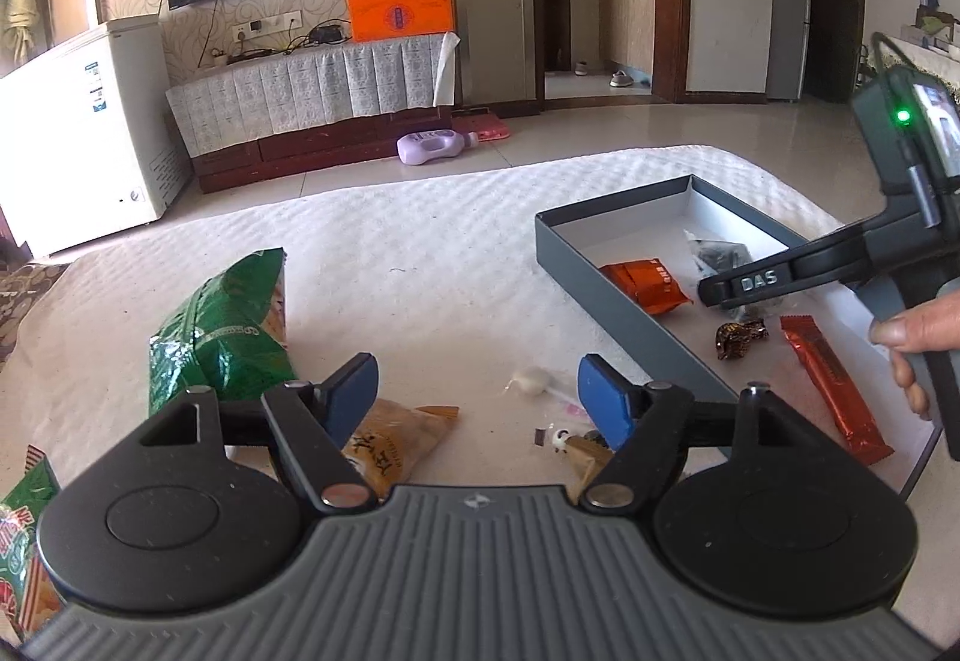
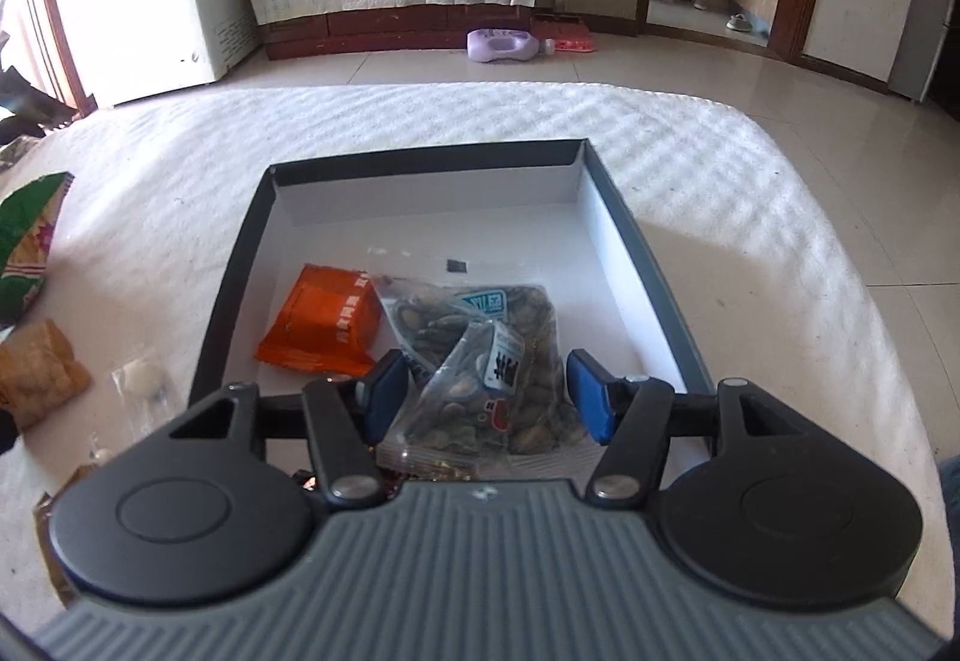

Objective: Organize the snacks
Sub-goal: 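Move right gripper to the brown square packet while left moves toward snacks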

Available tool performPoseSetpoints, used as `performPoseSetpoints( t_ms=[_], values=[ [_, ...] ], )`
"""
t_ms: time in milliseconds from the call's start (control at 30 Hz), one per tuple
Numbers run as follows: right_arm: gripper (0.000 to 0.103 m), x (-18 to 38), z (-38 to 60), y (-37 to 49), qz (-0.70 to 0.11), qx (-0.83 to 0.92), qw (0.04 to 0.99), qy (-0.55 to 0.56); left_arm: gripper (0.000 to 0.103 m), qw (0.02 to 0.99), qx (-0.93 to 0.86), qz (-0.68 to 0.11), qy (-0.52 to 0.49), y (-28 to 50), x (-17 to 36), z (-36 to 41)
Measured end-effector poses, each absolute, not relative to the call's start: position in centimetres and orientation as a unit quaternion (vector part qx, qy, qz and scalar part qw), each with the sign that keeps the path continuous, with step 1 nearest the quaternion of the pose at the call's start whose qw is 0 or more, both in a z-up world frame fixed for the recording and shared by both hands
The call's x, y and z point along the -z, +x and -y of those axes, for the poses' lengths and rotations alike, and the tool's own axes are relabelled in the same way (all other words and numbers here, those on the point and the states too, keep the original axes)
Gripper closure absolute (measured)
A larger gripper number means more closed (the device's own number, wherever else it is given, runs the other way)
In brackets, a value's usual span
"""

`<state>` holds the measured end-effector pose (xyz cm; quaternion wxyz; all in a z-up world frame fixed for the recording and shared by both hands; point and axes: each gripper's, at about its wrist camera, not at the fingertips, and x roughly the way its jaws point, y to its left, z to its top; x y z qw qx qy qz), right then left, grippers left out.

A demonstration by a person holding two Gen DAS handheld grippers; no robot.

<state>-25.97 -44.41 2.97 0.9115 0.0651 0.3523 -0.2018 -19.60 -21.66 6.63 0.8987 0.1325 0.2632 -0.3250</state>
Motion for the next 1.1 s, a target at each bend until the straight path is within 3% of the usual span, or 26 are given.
performPoseSetpoints(
  t_ms=[433, 733, 967, 1100],
  values=[
    [0.042, -4.6, 44.7, -30.0, -0.331, 0.188, 0.919, 0.103, 0.025, 0.907, 0.307, -0.264, 0.115, -18.3, -7.1, 19.7],
    [0.048, -2.9, 36.2, -32.2, -0.395, 0.116, 0.911, -0.011, 0.025, 0.907, 0.303, -0.270, 0.113, -18.1, -7.0, 19.0],
    [0.047, -6.3, 32.9, -34.8, -0.301, 0.099, 0.948, 0.002, 0.025, 0.921, 0.271, -0.265, 0.092, -17.2, -7.9, 15.6],
    [0.046, -4.9, 29.4, -32.7, -0.318, 0.040, 0.946, -0.040, 0.025, 0.930, 0.236, -0.275, 0.065, -15.8, -8.4, 13.3]
  ],
)
